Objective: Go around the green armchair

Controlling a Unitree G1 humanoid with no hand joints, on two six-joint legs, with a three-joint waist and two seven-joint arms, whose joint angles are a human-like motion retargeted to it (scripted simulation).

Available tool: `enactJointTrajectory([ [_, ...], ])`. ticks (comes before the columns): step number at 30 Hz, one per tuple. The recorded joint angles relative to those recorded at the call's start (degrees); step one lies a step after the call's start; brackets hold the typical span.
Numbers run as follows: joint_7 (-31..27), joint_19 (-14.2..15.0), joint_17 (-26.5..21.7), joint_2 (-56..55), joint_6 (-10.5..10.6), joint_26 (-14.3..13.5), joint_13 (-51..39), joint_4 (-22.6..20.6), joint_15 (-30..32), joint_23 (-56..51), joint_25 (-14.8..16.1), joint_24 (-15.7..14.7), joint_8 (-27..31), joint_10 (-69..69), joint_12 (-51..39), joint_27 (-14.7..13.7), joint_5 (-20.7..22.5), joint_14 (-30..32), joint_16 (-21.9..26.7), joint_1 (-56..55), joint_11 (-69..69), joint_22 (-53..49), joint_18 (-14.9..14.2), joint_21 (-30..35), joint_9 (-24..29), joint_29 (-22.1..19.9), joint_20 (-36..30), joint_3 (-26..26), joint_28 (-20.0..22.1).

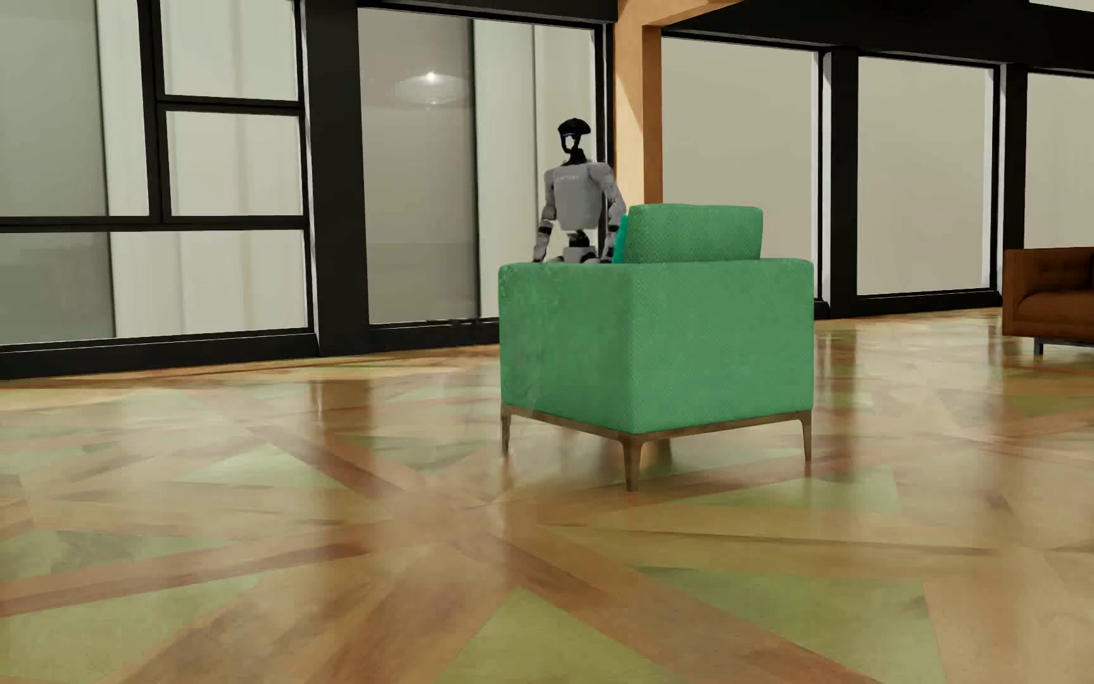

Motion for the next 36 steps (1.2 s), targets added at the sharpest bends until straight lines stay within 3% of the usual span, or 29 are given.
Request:
enactJointTrajectory([
  [7,0.0,0.0,2.12,0.6,0.31,0.0,-2.8,1.23,-1.9,-2.13,0.0,0.0,0.0,-3.88,0.13,0.0,0.75,-2.77,-0.2,4.51,-1.04,2.88,0.0,-1.54,-0.78,0.0,-6.42,0.0,0.0],
  [13,0.0,0.0,4.06,-0.19,0.64,0.0,-2.01,1.29,-2.5,-6.75,0.0,0.0,0.0,-4.45,-1.26,0.0,0.79,-4.65,0.72,5.78,-0.55,3.51,0.0,0.78,-0.8,0.0,-3.95,-1.2,0.0],
  [21,0.0,0.0,3.47,-1.56,0.93,0.0,-0.26,2.26,-4.41,-1.49,0.0,0.0,0.0,-3.42,-1.53,0.0,2.55,-8.78,1.22,6.61,1.94,0.87,0.0,1.76,-1.64,0.0,-0.9,-4.05,0.0],
  [24,0.0,0.0,3.2,-0.24,1.02,0.0,0.16,4.01,-6.43,0.69,0.0,0.0,0.0,5.8,-1.58,0.0,3.92,-7.07,1.41,0.94,1.69,0.68,0.0,2.07,-1.07,0.0,1.05,-4.28,0.0],
  [27,0.0,0.0,2.78,2.81,0.29,0.0,0.34,5.96,-8.87,2.09,0.0,0.0,0.0,26.53,-2.02,0.0,4.25,1.58,1.34,-10.97,0.47,0.27,0.0,3.07,0.49,0.0,3.1,-2.25,0.0],
  [31,0.0,0.0,1.64,7.26,-2.27,0.0,0.87,3.96,-11.19,1.62,0.0,0.0,0.0,47.13,-0.58,0.0,2.6,-6.94,1.24,-23.23,0.29,-1.89,0.0,3.17,1.96,0.0,4.78,3.15,0.0],
  [36,0.0,0.0,0.8,11.63,-3.64,0.0,-1.0,0.94,-13.32,1.73,0.0,0.0,0.0,37.65,1.55,0.0,0.36,-0.09,0.92,-30.73,1.03,1.09,0.0,2.68,2.97,0.0,2.8,8.1,0.0],
])
